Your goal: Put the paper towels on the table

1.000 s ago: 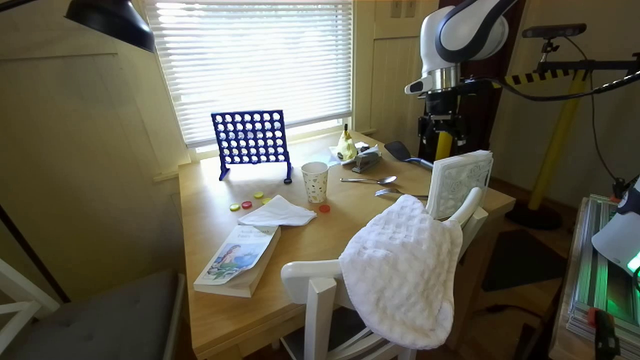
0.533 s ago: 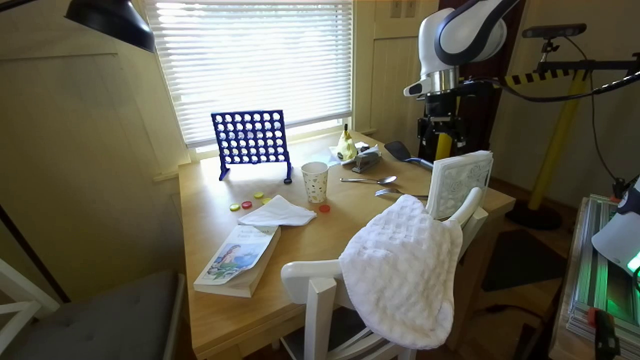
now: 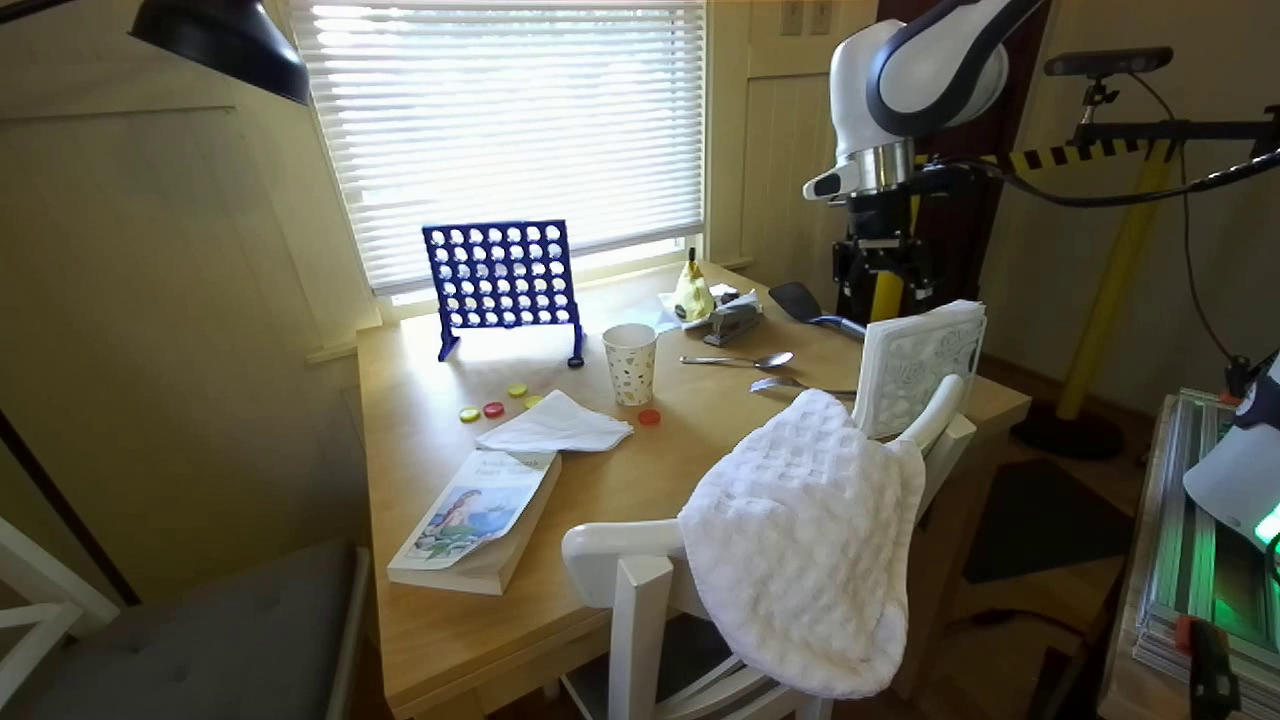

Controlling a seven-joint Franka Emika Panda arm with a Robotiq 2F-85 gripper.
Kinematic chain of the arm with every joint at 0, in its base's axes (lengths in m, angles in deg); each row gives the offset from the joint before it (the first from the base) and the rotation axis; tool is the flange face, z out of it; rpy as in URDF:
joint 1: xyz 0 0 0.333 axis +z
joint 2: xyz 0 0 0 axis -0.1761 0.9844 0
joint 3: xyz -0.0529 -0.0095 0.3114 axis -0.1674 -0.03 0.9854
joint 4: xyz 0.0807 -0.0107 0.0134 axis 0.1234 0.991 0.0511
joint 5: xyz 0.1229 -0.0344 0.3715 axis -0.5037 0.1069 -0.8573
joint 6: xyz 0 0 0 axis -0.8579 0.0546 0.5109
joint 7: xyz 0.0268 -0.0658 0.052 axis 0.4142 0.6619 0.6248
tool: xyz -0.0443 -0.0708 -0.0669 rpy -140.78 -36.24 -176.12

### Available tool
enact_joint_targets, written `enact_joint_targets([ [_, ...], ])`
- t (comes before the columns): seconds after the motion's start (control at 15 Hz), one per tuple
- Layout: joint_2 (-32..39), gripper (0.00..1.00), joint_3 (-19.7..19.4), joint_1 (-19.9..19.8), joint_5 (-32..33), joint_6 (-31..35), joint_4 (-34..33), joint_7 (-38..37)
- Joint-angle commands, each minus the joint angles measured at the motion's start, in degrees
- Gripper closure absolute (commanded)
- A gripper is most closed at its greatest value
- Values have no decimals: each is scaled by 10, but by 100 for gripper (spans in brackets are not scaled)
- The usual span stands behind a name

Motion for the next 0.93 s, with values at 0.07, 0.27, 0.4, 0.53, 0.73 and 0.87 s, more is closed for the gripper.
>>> enact_joint_targets([
  [0.07, 2, 0, 15, 1, 27, -23, -9, -21],
  [0.27, 3, 0, 19, 2, 34, -24, -10, -26],
  [0.4, 1, 0, 22, 3, 39, -22, -9, -30],
  [0.53, -1, 0, 23, 2, 42, -20, -10, -35],
  [0.73, -1, 0, 26, 3, 42, -20, -11, -42],
  [0.87, -2, 0, 27, 3, 42, -20, -13, -45],
])
